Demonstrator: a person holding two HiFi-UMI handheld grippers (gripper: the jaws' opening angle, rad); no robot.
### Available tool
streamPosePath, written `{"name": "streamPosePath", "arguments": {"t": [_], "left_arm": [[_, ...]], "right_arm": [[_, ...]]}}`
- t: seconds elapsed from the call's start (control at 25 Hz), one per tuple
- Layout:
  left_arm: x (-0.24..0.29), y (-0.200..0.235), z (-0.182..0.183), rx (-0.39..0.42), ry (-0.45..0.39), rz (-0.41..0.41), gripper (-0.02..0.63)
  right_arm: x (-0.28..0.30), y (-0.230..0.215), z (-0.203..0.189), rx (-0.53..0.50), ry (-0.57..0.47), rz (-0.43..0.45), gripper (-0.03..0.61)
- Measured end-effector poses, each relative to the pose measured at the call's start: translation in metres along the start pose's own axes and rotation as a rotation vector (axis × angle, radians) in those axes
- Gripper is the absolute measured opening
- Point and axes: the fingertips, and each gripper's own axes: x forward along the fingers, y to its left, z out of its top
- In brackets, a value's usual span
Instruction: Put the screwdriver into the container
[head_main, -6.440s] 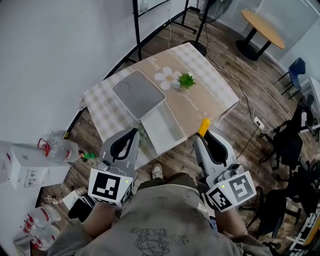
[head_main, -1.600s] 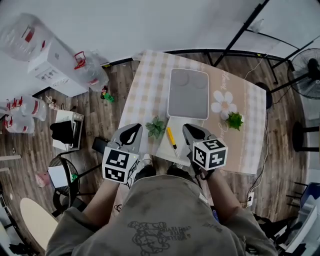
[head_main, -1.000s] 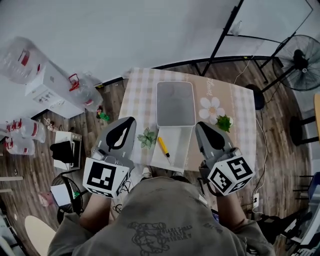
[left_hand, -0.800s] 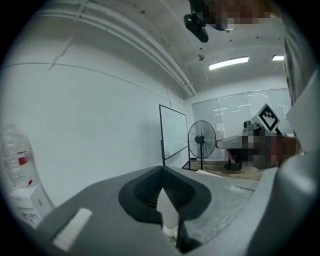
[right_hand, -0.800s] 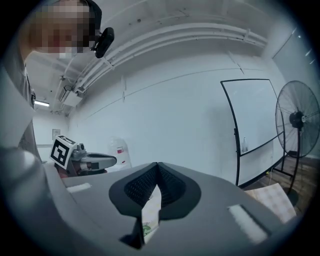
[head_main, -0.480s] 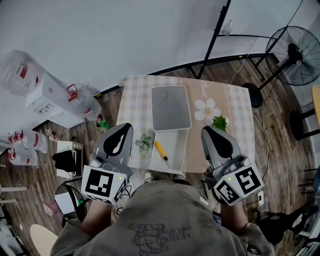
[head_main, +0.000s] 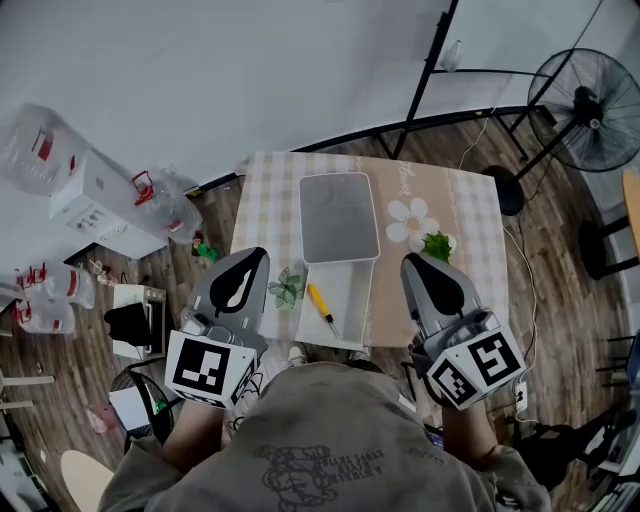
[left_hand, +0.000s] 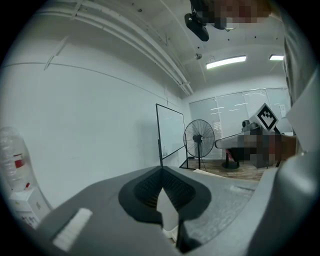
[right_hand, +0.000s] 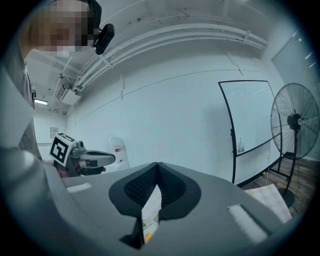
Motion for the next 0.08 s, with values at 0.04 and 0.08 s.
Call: {"name": "streamPosePath", "arguments": {"t": [0.04, 0.08], "left_arm": [[0.0006, -0.0003, 0.0005, 0.001, -0.001, -0.001, 0.0], [0.0012, -0.0006, 0.001, 0.003, -0.002, -0.002, 0.0]], "right_arm": [[0.0001, -0.0006, -0.0003, -0.001, 0.002, -0.001, 0.026], [0.0003, -0.0012, -0.0006, -0.003, 0.004, -0.001, 0.026]]}}
